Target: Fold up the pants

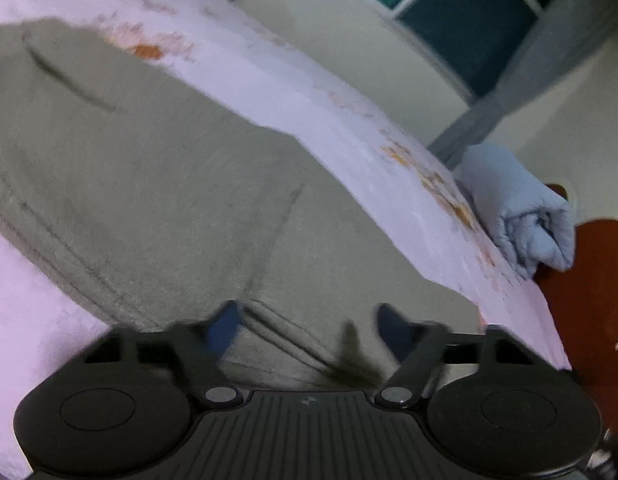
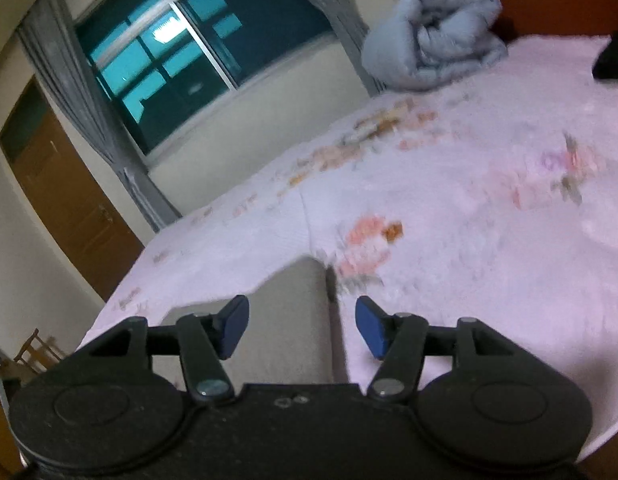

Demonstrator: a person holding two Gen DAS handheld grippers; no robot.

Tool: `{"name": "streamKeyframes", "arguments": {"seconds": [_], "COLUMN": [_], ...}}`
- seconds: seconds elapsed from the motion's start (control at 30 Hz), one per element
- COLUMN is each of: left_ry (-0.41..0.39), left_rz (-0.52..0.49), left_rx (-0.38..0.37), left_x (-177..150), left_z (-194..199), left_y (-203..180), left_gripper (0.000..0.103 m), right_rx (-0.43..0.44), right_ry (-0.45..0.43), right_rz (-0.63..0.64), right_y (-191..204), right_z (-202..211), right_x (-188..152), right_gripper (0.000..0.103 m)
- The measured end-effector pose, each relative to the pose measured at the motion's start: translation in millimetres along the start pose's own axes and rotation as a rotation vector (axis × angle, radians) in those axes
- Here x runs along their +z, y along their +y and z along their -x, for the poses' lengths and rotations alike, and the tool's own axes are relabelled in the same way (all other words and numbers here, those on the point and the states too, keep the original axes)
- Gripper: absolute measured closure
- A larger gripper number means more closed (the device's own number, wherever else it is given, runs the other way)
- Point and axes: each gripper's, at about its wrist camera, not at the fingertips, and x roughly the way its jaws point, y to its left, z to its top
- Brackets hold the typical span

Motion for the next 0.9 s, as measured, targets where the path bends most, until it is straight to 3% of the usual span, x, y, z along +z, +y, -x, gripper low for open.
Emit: {"name": "streamKeyframes", "arguments": {"seconds": [0.03,0.13,0.17,0.27,0.4,0.47,0.53,0.6,0.7,0.9], "left_ry": [0.021,0.011,-0.002,-0.011,0.036,0.046,0.056,0.06,0.047,0.023], "left_rz": [0.02,0.021,0.007,-0.047,-0.061,-0.052,-0.06,-0.078,-0.123,-0.179], "left_rx": [-0.007,-0.038,-0.041,-0.018,0.01,0.003,0.0,-0.004,0.001,0.006], "left_x": [1,-3,-3,-6,-4,-1,3,3,2,-5], "left_z": [-5,0,4,7,-3,-2,-4,-4,2,5], "left_y": [6,11,9,2,2,5,7,7,7,7], "left_gripper": [0.077,0.081,0.082,0.082,0.082,0.076,0.075,0.074,0.071,0.071], "right_rx": [0.002,-0.057,-0.085,-0.082,-0.055,0.051,0.137,0.129,0.122,0.091], "right_ry": [0.013,0.101,0.129,0.137,0.163,0.207,0.245,0.274,0.261,0.231], "right_rz": [-0.003,0.054,0.077,0.112,0.14,0.087,0.113,0.155,0.108,0.035], "right_y": [-1,4,7,14,26,30,41,50,47,31], "right_z": [-2,-14,-20,-28,-46,-49,-49,-53,-53,-60], "right_x": [-2,-7,-9,-10,-10,-17,-34,-50,-60,-49], "right_gripper": [0.051,0.039,0.039,0.039,0.04,0.041,0.04,0.04,0.04,0.04]}}
